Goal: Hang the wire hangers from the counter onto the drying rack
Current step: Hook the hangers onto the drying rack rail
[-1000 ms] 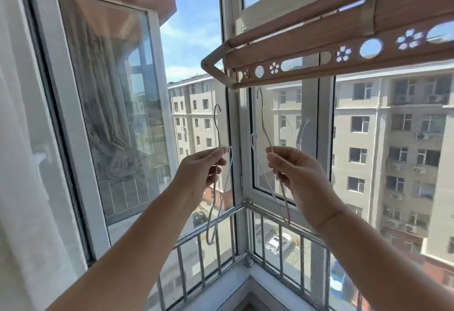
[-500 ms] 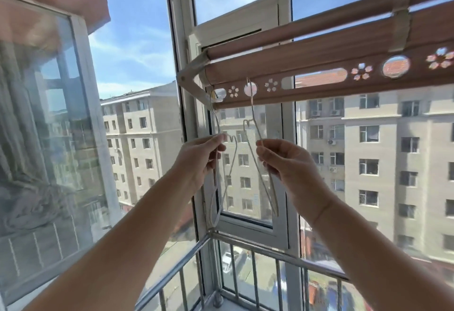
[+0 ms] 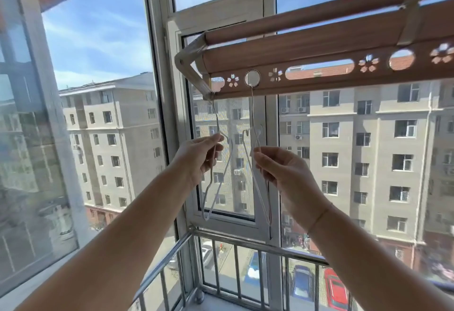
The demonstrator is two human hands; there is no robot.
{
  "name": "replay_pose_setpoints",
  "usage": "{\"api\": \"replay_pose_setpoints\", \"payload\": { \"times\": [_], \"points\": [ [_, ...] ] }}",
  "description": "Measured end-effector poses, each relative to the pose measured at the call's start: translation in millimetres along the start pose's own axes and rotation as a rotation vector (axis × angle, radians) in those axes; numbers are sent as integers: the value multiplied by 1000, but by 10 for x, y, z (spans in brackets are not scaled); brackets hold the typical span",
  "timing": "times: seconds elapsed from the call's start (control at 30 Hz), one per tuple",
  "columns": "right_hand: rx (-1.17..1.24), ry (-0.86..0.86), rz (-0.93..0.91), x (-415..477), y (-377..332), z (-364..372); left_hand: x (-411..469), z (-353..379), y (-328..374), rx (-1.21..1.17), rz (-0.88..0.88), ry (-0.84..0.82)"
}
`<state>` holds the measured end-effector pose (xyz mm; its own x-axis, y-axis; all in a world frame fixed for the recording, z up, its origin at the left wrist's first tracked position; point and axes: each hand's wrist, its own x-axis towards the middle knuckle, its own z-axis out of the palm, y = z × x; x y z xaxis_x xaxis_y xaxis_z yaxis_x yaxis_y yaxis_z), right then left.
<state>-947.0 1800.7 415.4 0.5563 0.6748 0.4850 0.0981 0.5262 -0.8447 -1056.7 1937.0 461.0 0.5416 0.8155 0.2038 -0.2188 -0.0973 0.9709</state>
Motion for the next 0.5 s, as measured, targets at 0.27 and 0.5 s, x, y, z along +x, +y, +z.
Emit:
{"api": "replay_pose_setpoints", "payload": {
  "times": [0.27,0.5],
  "points": [
    [32,52,46,-149,78,-88,-91,-297,-199,-24,-10,29],
    [-238,207,127,-492,482,-533,-336,-650,-977,103,-141,36]
  ]
}}
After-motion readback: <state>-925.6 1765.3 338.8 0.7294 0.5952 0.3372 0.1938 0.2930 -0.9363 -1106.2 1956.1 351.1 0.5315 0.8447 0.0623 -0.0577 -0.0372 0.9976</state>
